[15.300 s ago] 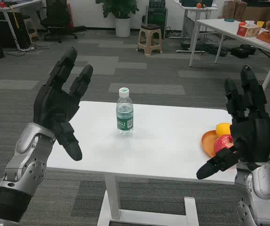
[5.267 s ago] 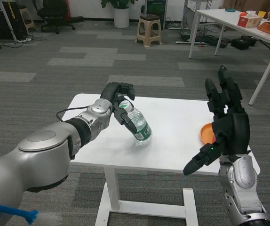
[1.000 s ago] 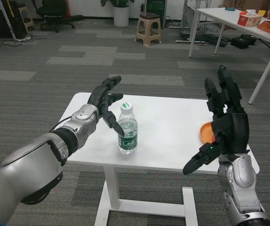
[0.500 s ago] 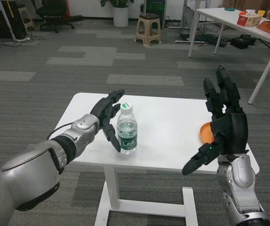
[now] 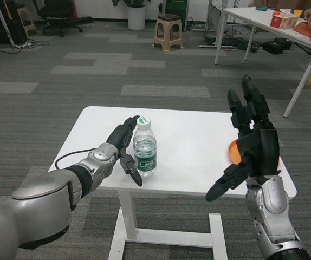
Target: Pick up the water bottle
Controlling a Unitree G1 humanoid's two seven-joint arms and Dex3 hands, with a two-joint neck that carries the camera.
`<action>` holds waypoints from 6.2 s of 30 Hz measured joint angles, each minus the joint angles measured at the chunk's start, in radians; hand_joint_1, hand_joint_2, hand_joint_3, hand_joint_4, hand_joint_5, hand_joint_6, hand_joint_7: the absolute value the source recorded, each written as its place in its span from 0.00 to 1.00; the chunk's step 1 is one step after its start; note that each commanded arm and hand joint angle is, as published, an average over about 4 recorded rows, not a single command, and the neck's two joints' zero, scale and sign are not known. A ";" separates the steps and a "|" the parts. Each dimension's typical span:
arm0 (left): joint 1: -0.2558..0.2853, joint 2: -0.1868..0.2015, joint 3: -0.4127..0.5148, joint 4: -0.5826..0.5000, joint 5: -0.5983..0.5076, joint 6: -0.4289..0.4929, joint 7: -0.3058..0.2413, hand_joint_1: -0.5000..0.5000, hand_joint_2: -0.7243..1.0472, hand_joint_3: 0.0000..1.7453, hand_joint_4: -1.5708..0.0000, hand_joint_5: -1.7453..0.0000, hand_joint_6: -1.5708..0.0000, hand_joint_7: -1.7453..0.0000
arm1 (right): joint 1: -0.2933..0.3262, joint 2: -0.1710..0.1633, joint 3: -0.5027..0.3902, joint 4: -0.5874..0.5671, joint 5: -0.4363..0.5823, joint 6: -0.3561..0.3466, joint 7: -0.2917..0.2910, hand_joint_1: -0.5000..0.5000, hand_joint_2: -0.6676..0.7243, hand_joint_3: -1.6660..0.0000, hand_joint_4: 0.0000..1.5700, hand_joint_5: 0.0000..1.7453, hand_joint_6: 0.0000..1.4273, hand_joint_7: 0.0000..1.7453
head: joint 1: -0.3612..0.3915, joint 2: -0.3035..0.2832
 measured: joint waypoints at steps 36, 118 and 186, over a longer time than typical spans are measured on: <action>-0.040 -0.028 -0.110 0.015 -0.062 0.049 0.112 0.04 0.00 0.05 1.00 1.00 1.00 0.91 | 0.000 -0.005 0.026 0.000 0.005 0.000 -0.012 0.33 1.00 1.00 0.07 0.00 0.00 0.00 | -0.004 -0.008; -0.058 -0.049 -0.221 0.007 -0.083 0.022 0.201 0.91 0.20 0.05 0.00 0.00 0.09 0.23 | 0.001 -0.018 0.036 0.000 0.007 0.000 -0.020 0.38 1.00 1.00 0.07 0.00 0.00 0.00 | -0.005 -0.021; 0.263 0.117 1.060 -0.810 0.882 0.275 -0.169 1.00 0.39 0.05 0.00 0.00 0.13 0.36 | 0.060 -0.015 0.015 -0.007 0.007 0.000 -0.020 0.38 1.00 1.00 0.07 0.00 0.00 0.00 | 0.063 0.090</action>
